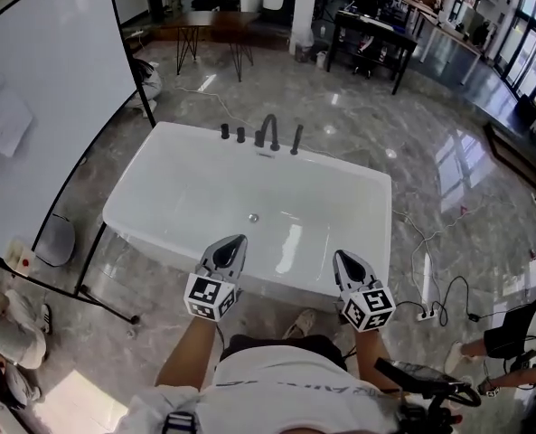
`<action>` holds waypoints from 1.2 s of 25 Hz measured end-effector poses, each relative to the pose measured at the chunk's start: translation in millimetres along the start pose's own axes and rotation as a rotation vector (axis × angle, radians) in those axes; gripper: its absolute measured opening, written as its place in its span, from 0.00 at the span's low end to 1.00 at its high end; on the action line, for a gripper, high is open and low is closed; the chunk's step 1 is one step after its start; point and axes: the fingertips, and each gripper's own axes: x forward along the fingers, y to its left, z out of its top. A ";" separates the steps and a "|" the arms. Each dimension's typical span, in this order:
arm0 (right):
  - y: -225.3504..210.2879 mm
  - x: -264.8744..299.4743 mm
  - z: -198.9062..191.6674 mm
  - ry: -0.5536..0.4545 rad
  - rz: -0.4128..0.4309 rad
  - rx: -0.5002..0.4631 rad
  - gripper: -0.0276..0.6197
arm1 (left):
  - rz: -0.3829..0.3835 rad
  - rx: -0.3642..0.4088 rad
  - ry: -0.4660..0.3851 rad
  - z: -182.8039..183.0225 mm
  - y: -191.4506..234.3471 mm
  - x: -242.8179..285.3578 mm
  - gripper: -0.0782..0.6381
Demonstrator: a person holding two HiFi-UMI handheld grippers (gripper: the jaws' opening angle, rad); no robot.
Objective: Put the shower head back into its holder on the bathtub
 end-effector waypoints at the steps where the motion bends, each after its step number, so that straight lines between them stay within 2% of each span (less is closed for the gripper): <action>1: 8.0 -4.2 0.9 0.002 0.005 -0.010 0.06 | -0.008 0.006 -0.008 2.2 -2.6 -5.0 0.13; 3: 20.7 -8.8 -0.9 0.008 0.011 -0.028 0.06 | -0.026 0.013 -0.018 2.0 -6.5 -13.3 0.13; 7: 46.8 -10.8 3.3 0.016 0.023 -0.061 0.06 | -0.049 -0.020 -0.019 -0.8 -10.1 -42.0 0.13; 13: 65.8 -1.5 18.7 0.004 0.074 -0.049 0.06 | -0.040 -0.061 -0.012 2.6 -8.3 -70.3 0.13; 18: 57.1 -2.7 34.8 -0.028 0.086 -0.086 0.06 | -0.002 -0.047 -0.036 20.3 -10.9 -67.6 0.13; 23: 41.5 -4.3 46.9 -0.041 0.099 -0.122 0.06 | 0.021 0.042 -0.055 32.5 -39.9 -54.3 0.13; 30: 8.9 -5.8 52.5 -0.077 0.149 -0.082 0.06 | 0.022 0.050 -0.038 31.3 -77.4 -24.4 0.13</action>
